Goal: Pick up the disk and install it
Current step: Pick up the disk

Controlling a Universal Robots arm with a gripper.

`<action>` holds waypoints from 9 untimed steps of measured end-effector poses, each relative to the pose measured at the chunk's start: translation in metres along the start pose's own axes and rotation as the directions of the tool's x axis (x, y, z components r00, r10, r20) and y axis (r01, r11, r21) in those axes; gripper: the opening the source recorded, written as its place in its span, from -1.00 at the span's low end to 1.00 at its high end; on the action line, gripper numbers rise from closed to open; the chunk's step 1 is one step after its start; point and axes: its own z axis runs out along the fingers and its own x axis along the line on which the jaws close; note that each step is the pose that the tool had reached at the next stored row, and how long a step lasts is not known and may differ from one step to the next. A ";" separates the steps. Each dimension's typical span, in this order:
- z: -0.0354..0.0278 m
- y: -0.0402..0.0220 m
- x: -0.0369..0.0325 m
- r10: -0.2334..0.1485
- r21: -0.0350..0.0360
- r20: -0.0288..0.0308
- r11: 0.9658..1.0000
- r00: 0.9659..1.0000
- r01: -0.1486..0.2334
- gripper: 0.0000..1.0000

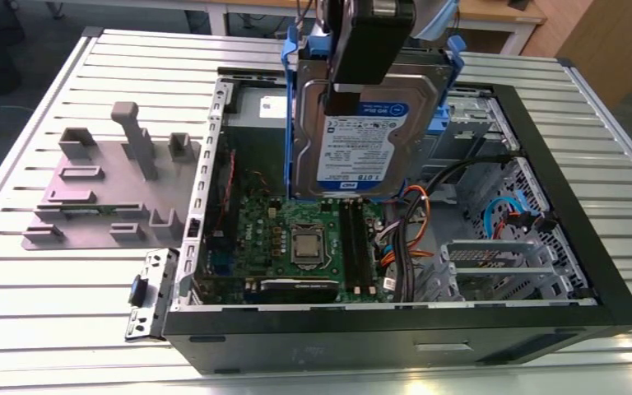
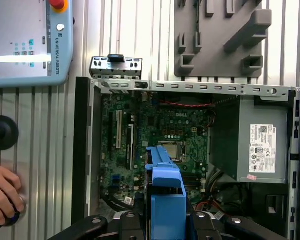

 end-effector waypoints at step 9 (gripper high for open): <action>0.0001 0.0000 0.0032 0.000 0.000 0.000 1.000 1.000 0.000 -0.27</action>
